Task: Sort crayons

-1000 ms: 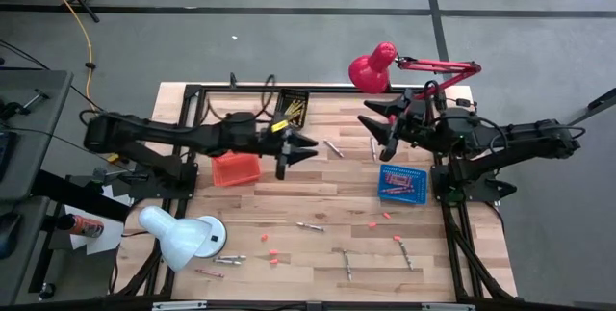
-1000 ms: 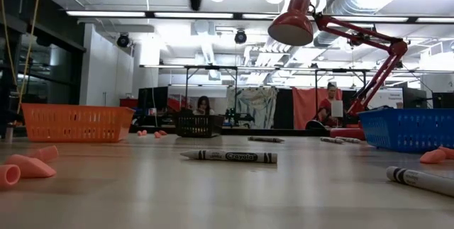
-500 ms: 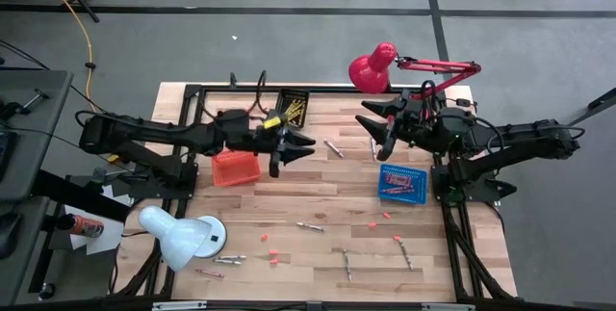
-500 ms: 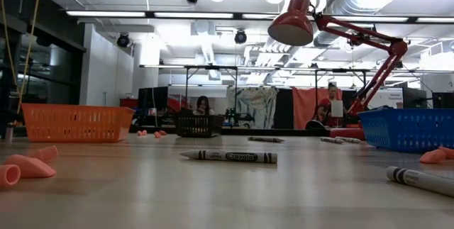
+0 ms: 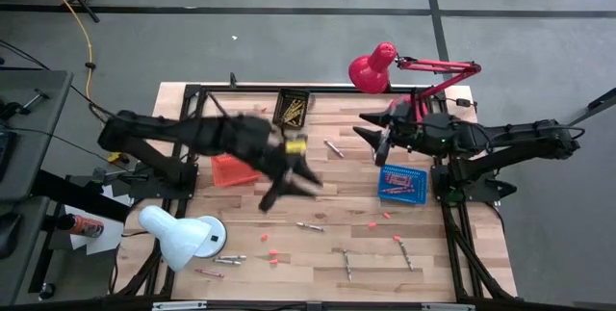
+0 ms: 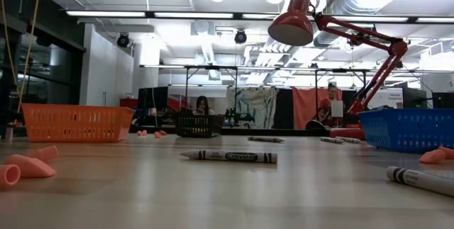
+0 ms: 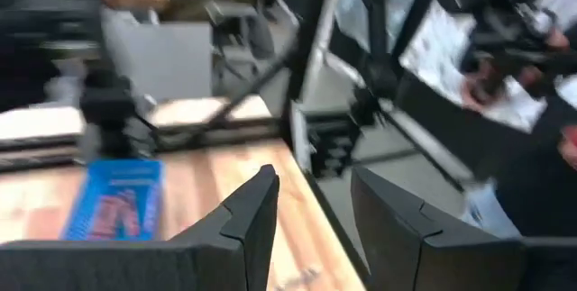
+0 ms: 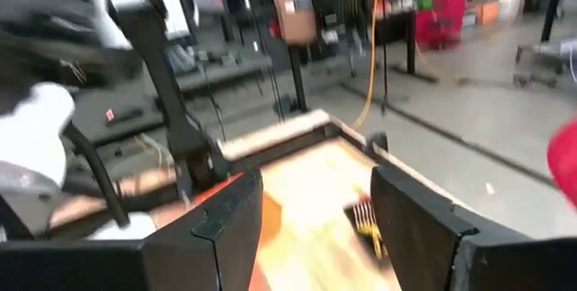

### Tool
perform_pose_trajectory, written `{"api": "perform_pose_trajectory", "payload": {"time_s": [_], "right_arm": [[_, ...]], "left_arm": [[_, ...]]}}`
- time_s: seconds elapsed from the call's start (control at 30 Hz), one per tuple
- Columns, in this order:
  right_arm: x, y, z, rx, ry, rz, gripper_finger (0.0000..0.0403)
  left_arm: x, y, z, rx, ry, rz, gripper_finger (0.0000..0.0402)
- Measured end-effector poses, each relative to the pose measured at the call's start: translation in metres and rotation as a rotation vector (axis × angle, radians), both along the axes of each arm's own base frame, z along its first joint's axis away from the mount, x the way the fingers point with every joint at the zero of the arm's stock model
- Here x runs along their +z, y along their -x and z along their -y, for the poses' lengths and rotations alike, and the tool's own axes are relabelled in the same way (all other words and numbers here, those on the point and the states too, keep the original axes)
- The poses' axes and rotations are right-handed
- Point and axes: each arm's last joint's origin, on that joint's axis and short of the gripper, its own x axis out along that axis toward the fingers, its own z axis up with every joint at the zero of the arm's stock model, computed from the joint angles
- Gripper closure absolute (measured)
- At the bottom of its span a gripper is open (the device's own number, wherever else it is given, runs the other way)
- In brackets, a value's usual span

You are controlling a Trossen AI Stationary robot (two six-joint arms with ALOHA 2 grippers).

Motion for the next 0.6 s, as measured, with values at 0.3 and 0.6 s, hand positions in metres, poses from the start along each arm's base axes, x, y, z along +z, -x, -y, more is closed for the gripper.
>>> {"api": "perform_pose_trajectory", "payload": {"time_s": [0.3,0.6], "right_arm": [[-0.021,0.004,-0.001,0.026,-0.140,-0.177,0.0203],[-0.025,0.005,-0.003,0.054,-0.221,-0.196,0.0203]], "left_arm": [[0.004,0.006,0.119,-0.056,-0.108,-0.016,0.0273],[-0.040,0.031,0.202,-0.161,-0.364,-0.301,0.0273]]}}
